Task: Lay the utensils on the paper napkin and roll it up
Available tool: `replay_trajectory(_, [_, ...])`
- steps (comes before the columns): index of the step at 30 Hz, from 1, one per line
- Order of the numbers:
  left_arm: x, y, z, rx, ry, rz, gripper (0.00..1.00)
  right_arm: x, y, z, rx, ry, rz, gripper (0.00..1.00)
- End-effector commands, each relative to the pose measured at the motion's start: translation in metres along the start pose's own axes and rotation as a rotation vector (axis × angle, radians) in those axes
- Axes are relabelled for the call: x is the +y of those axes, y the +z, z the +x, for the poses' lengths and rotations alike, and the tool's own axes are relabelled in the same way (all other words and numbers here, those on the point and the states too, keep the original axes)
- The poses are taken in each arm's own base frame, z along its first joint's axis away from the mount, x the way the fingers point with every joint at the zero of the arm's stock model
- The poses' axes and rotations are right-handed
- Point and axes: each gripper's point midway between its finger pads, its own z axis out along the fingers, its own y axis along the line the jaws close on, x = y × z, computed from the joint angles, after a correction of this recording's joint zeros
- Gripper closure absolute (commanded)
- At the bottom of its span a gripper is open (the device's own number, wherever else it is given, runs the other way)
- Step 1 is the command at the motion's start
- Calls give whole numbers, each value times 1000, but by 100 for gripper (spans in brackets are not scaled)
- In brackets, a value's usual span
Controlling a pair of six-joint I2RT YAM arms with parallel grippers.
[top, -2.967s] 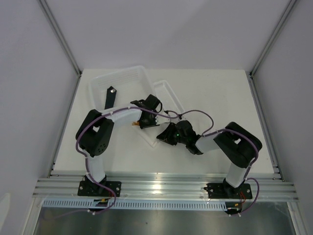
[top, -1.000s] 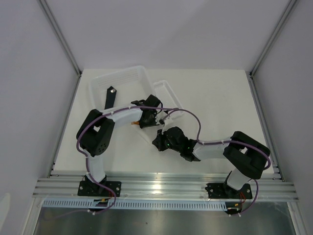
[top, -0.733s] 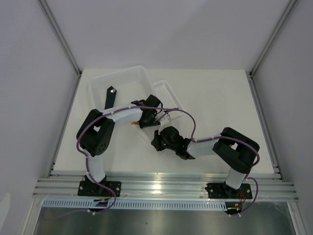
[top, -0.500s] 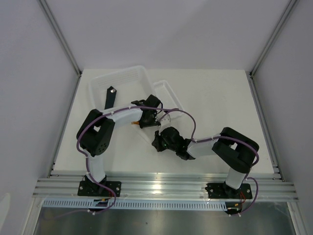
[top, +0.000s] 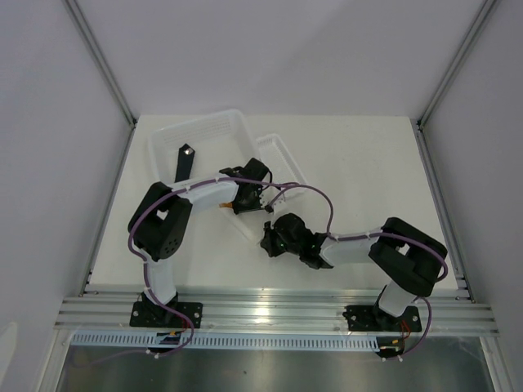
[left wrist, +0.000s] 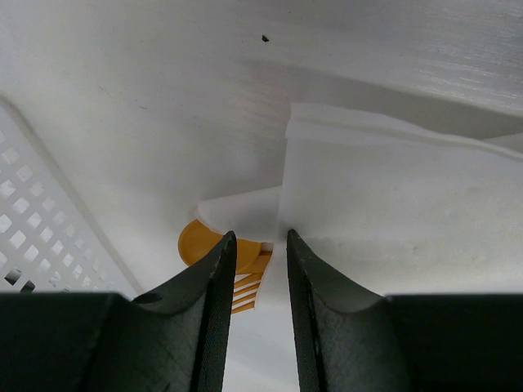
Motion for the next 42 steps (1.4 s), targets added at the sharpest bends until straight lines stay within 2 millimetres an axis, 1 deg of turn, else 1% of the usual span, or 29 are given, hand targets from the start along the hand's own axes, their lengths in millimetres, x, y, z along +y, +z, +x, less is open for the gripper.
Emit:
replay_trajectory(1, [-10,11,4,20,9,45,65,20,-11,-50,-125,-7,-43,100])
replay_trajectory(2, [-11,11,4,21,12,46,65,24,-12,-61,-148,-7,-54,100])
replay_trajectory(5, [-11,11,4,23,10,48,65,27,-8,-81,-195,-8,-66,100])
replay_trajectory(8, [-10,11,3,21,9,44,65,31,-4,-87,-198,-10,-86,100])
replay_trajectory(9, [-10,11,3,20,7,45,65,30,2,-81,-177,-15,-88,100])
replay_trajectory(10, [-10,11,4,21,6,46,65,31,6,-83,-173,-23,-84,100])
replay_trajectory(11, [-11,11,3,18,10,46,65,27,11,-80,-162,-18,-74,100])
replay_trajectory(12, [-11,11,4,21,9,48,65,20,20,-71,-132,-13,-56,100])
replay_trajectory(13, [-11,12,4,22,7,49,65,16,23,-67,-120,8,-49,100])
replay_trajectory(14, [-11,11,4,21,10,48,65,6,26,-63,-108,28,-33,100])
replay_trajectory(15, [-10,10,3,18,9,46,65,0,28,-57,-91,40,-23,100])
replay_trajectory(16, [-11,11,4,20,9,47,65,-9,31,-45,-63,50,-4,100])
replay_trajectory(17, [-10,10,3,17,10,45,65,-15,31,-40,-53,58,10,100])
replay_trajectory(20, [-11,11,3,18,9,46,65,-23,29,-23,-11,60,34,100])
replay_trajectory(22, [-10,10,3,18,9,46,65,-25,28,-18,2,61,39,100])
replay_trajectory(24, [-12,12,5,24,8,51,65,-23,25,-20,-4,60,33,99])
replay_trajectory(25, [-11,11,4,20,7,47,65,-22,23,-25,-16,61,29,98])
replay_trajectory(26, [-11,11,3,19,10,47,65,-18,20,-37,-45,61,19,97])
replay_trajectory(29, [-10,11,4,21,6,46,65,-16,12,-61,-97,90,2,93])
replay_trajectory(31, [-11,11,4,23,6,46,65,-18,10,-72,-116,134,-14,84])
replay_trajectory(32, [-11,11,4,22,7,45,65,-19,9,-76,-124,147,-17,81])
replay_trajectory(33, [-11,11,4,24,7,47,65,-21,9,-78,-121,158,-16,75])
replay_trajectory(35, [-11,11,4,22,7,47,65,-23,10,-77,-115,186,-16,71])
replay_trajectory(36, [-10,11,4,22,6,47,65,-23,12,-73,-103,193,-22,66])
replay_trajectory(37, [-10,11,3,21,9,46,65,-23,14,-69,-90,218,-27,63])
replay_trajectory(38, [-11,11,4,23,7,48,65,-27,18,-61,-64,235,-19,60])
replay_trajectory(39, [-12,11,4,24,8,49,65,-27,19,-63,-68,252,-18,58])
replay_trajectory(41, [-10,11,4,22,7,45,65,-35,24,-52,-41,303,-9,56])
replay_trajectory(42, [-11,11,5,24,5,47,65,-34,25,-54,-52,314,-23,55])
